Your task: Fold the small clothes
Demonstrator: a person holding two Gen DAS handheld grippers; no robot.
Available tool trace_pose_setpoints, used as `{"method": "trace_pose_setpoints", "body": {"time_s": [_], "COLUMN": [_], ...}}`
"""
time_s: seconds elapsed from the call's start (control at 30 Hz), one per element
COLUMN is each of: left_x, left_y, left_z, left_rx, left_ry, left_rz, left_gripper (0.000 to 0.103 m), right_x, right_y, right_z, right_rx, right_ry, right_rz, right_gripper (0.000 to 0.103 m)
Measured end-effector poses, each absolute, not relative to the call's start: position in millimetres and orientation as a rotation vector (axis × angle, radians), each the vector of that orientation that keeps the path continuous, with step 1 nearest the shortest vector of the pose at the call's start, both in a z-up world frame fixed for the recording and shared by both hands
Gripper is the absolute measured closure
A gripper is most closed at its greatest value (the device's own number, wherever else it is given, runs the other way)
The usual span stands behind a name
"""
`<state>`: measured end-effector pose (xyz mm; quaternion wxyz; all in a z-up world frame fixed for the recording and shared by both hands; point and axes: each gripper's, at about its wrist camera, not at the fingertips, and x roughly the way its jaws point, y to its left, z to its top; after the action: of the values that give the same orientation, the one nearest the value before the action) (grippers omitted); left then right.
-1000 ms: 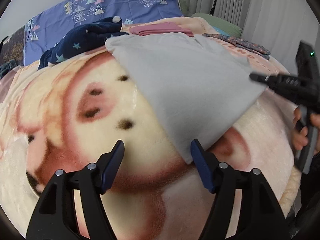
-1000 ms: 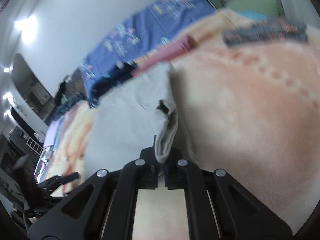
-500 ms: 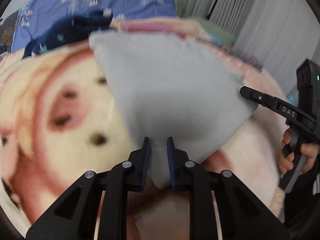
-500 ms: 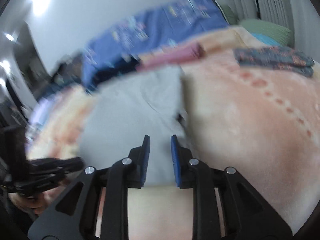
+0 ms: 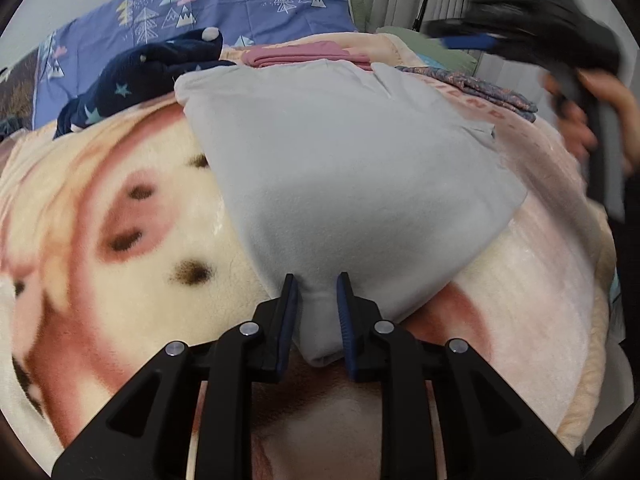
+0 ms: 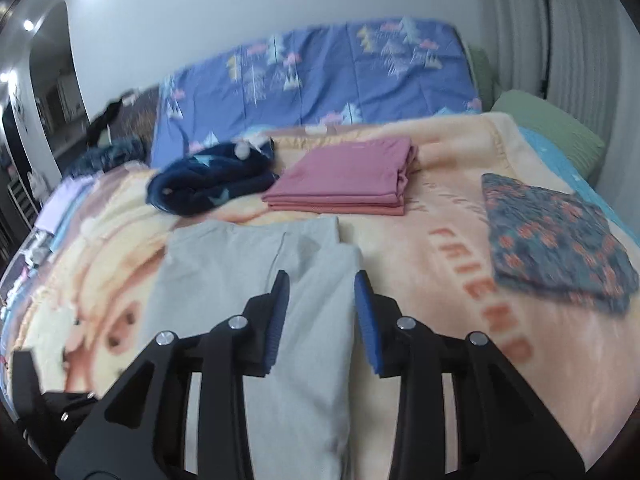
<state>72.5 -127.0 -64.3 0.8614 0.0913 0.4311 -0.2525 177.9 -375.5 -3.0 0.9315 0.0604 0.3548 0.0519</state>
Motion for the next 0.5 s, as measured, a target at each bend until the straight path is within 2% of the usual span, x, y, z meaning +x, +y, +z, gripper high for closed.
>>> {"method": "trace_pose_setpoints", "body": {"time_s": [0.1,0.2,0.23,0.27,0.3,0.4,0.5], "left_x": [73.0,74.3,75.4,76.1,74.7,75.1,76.7], "left_y": [-126.2,-120.5,-119.3,-119.0,-118.1,-117.5,-116.6], "left_z": [-64.6,-64.3,-64.2,-64.4,-64.7,-65.3,-65.9], "left_rx": [0.191,0.16,0.148,0.14,0.134,0.129,0.115], "left_ry": [0.895,0.9,0.902,0.903,0.903,0.899,0.903], "left_rz": [-0.528,-0.54,-0.545,-0.548,-0.549,-0.555,-0.562], "left_gripper": [0.081,0.081,0.081,0.081,0.081,0.081,0.08], "right_x": [238.1,280.1,289.9,296.5,297.7,291.6,295.0], "right_y": [-374.3,-366.2,-362.4,-359.7,-357.2,-361.6,-377.8], "right_z": [-21.3,-39.3,-46.1,-51.9,-57.5,-56.6,-69.1], "right_rx": [0.113,0.068,0.067,0.066,0.062,0.024,0.098], "right_ry": [0.852,0.929,0.951,0.973,0.988,0.926,0.971], "right_rz": [0.136,0.114,0.125,0.146,0.154,0.054,0.063], "right_gripper": [0.045,0.044,0.055,0.072,0.1,0.103,0.103]}}
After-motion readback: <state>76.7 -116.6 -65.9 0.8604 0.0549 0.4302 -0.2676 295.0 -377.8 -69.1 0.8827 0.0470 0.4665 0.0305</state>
